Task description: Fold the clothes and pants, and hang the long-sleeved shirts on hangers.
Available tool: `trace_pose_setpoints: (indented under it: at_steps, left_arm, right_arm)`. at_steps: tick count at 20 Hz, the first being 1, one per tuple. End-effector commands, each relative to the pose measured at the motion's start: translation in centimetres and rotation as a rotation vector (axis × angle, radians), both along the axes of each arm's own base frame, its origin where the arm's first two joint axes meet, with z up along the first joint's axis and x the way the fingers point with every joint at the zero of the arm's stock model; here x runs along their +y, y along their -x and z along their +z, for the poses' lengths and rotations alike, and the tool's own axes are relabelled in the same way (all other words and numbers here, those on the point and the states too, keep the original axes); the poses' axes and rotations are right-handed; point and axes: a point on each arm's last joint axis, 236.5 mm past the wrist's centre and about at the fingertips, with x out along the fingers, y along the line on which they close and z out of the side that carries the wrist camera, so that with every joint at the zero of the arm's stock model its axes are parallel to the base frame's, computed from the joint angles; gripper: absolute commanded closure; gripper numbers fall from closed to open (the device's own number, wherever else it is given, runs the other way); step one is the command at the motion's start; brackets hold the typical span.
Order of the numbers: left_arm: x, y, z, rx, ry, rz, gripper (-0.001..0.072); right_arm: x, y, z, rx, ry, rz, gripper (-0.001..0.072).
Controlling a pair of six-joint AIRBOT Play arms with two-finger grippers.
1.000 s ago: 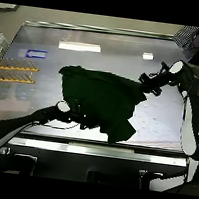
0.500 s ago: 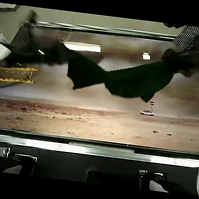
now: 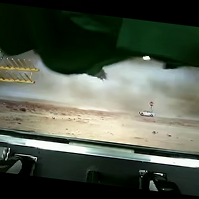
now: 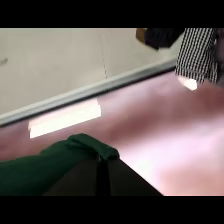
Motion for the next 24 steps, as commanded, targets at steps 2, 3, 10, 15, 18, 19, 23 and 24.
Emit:
trace_pose_setpoints:
  at_steps: [2, 3, 10, 15, 18, 19, 23, 24]
  left_arm:
    - [0.6, 4.1, 2.4, -0.067, 0.033, 0.05, 0.0688]
    - [0.7, 3.7, 1.9, -0.052, 0.034, 0.048, 0.0688]
    - [0.0, -7.6, -14.0, 0.506, 0.065, -0.079, 0.0688]
    - [-2.4, -16.4, -34.4, 0.956, 0.063, -0.178, 0.0688]
    - [-2.9, -20.0, -45.4, 1.153, 0.104, -0.159, 0.0687]
    - [-3.0, -20.8, -48.2, 1.198, 0.113, -0.154, 0.0687]
    - [-3.5, -22.2, -55.8, 1.328, 0.197, -0.148, 0.0687]
    - [-3.7, -22.3, -56.3, 1.332, 0.2, -0.159, 0.0688]
  right_arm:
    - [-0.3, 6.2, 4.5, -0.157, -0.038, -0.02, 0.0681]
    - [-0.2, 6.3, 4.9, -0.175, -0.045, -0.019, 0.0681]
    - [3.8, -5.1, -6.2, 0.206, -0.29, 0.084, 0.0681]
    - [8.9, -16.2, -26.5, 0.715, -0.481, 0.181, 0.068]
    - [11.7, -20.6, -37.1, 0.867, -0.675, 0.194, 0.068]
    - [12.5, -21.7, -39.8, 0.893, -0.746, 0.188, 0.068]
    - [14.6, -24.1, -45.8, 0.918, -0.933, 0.193, 0.0679]
    - [14.7, -24.2, -46.0, 0.911, -0.935, 0.207, 0.0661]
